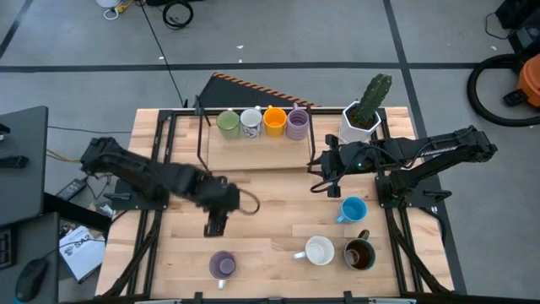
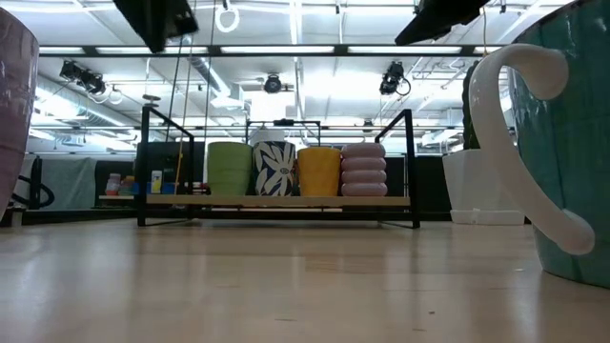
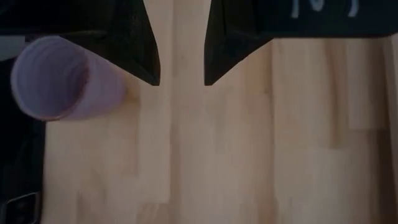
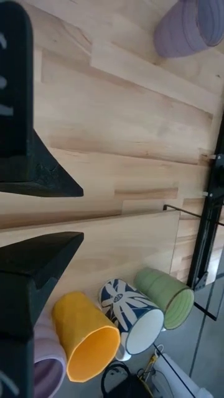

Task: Place coffee mugs
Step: Put the purple mug on the shelf aligned with the green mug

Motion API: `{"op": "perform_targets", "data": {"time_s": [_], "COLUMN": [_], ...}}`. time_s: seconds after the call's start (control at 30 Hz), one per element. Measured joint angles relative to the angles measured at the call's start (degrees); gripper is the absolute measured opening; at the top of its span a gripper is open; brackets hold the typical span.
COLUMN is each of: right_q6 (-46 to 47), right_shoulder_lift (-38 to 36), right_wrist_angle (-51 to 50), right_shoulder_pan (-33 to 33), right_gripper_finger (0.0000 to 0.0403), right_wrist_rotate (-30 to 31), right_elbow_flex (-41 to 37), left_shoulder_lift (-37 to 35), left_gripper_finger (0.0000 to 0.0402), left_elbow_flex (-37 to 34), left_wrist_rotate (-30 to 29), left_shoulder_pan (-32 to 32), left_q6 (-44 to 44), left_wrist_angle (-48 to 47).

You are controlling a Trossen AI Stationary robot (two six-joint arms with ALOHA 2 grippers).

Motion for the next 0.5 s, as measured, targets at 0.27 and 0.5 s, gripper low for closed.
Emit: {"op": "perform_targets", "data": {"time_s": [0.27,0.5], "right_q6": [0.7,1.7], "right_shoulder_lift": [0.0,0.5], "right_wrist_angle": [0.8,0.9], "right_shoulder_pan": [0.0,0.0], "right_gripper_finger": [0.0107,0.0107], "right_wrist_rotate": [-1.2,-2.8], "right_elbow_flex": [0.0,0.0], "left_shoulder_lift": [1.0,6.4], "left_gripper_finger": [0.013,0.013], "left_elbow_flex": [0.1,0.1], "left_wrist_rotate": [-4.9,-4.0], "left_shoulder_pan": [-10.7,-15.9], "left_q6": [-20.2,-28.2], "left_wrist_angle": [5.7,5.6]}}
